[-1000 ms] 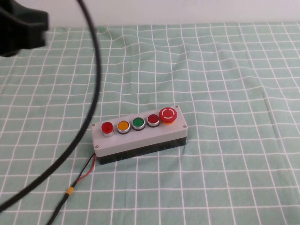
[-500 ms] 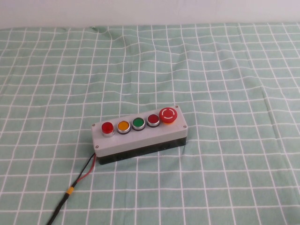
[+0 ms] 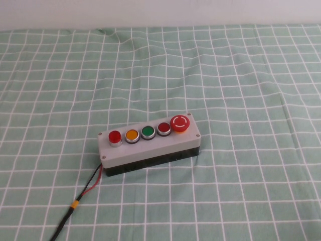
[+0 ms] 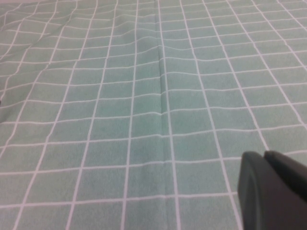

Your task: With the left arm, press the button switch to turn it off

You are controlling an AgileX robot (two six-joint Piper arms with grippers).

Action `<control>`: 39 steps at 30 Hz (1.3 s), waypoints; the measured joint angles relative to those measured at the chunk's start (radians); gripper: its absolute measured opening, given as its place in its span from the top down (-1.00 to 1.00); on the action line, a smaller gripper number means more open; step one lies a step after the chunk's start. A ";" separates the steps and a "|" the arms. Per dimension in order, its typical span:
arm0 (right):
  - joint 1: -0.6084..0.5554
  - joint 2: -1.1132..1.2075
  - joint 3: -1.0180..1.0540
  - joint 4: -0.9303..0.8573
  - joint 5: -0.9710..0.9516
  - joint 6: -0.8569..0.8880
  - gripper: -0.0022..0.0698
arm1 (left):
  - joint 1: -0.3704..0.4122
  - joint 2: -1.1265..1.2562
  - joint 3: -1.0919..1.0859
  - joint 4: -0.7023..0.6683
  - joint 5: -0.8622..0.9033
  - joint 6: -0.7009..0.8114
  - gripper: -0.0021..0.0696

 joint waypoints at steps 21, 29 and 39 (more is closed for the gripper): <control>0.000 0.000 0.000 0.000 0.000 0.000 0.99 | 0.044 -0.018 0.263 0.044 -0.209 -0.016 0.95; 0.000 0.000 0.000 0.000 0.000 0.000 0.99 | 0.076 -0.239 0.574 0.108 -0.310 -0.029 0.95; 0.000 0.000 0.000 0.000 0.000 0.000 0.99 | 0.081 -0.294 0.862 0.108 -0.323 -0.144 0.95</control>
